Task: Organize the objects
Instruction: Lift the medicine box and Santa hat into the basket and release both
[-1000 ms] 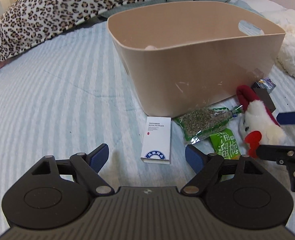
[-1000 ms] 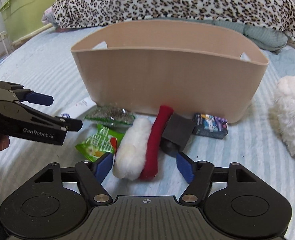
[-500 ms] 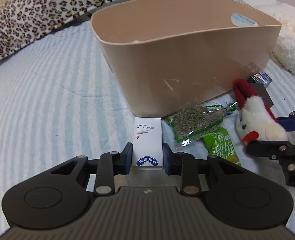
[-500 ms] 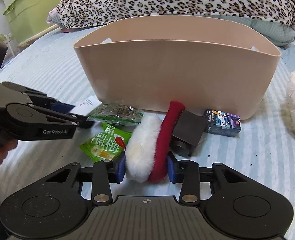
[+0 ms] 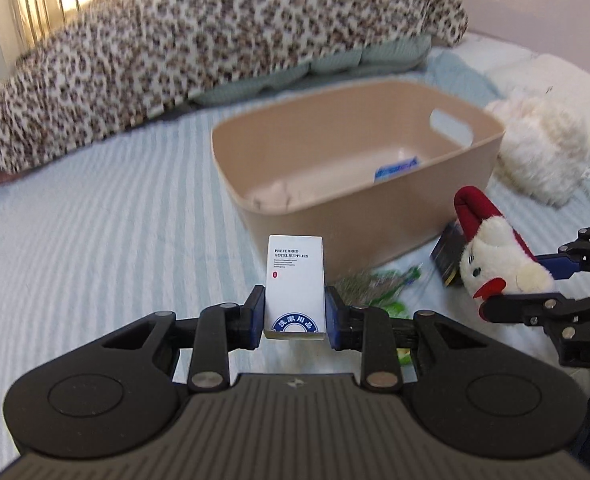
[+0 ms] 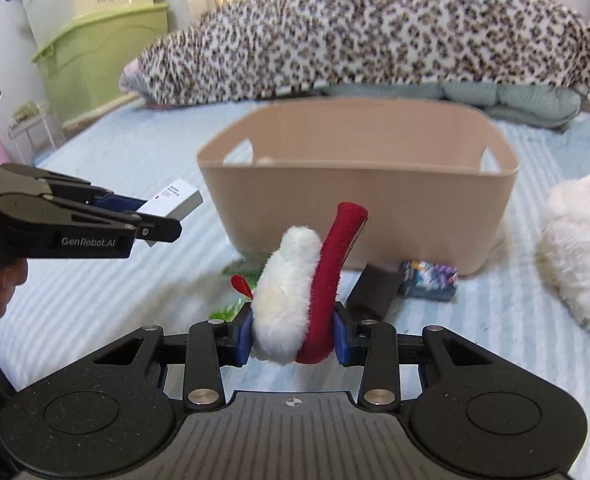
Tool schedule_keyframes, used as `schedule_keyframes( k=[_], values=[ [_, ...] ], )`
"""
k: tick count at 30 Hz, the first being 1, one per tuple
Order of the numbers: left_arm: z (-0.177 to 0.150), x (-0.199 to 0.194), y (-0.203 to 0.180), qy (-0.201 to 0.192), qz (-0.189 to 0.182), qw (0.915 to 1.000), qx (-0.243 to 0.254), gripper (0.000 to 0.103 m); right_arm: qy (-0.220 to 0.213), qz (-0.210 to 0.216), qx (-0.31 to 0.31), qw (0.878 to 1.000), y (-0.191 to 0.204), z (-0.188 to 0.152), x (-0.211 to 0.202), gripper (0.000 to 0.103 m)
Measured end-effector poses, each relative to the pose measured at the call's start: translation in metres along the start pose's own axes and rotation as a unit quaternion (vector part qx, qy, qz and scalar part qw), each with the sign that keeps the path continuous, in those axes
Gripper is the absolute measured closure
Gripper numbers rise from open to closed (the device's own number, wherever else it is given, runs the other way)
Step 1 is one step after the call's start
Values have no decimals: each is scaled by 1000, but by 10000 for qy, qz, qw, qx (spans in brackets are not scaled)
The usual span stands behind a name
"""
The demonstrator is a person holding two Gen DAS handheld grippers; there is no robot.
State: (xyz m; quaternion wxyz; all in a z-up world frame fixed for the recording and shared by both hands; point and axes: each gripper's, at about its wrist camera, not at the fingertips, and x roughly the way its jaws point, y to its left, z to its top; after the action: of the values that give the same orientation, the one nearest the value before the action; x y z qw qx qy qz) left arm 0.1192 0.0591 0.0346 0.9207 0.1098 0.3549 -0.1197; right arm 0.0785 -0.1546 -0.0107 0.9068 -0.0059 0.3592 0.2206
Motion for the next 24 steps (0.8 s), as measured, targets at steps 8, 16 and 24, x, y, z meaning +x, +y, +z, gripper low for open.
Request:
schedule_keyframes(
  k=[8, 16, 24],
  values=[
    [29, -34, -19, -771, 123, 9968, -146, 71, -684, -180, 9, 9975, -13, 27, -32, 67],
    [64, -4, -37, -944, 620, 9926, -444, 71, -1077, -365, 7, 9935, -36, 70, -29, 67],
    [87, 43, -38, -834, 1000, 9884, -782, 71, -1080, -613, -11, 9923, -56, 102, 4, 67]
  ],
)
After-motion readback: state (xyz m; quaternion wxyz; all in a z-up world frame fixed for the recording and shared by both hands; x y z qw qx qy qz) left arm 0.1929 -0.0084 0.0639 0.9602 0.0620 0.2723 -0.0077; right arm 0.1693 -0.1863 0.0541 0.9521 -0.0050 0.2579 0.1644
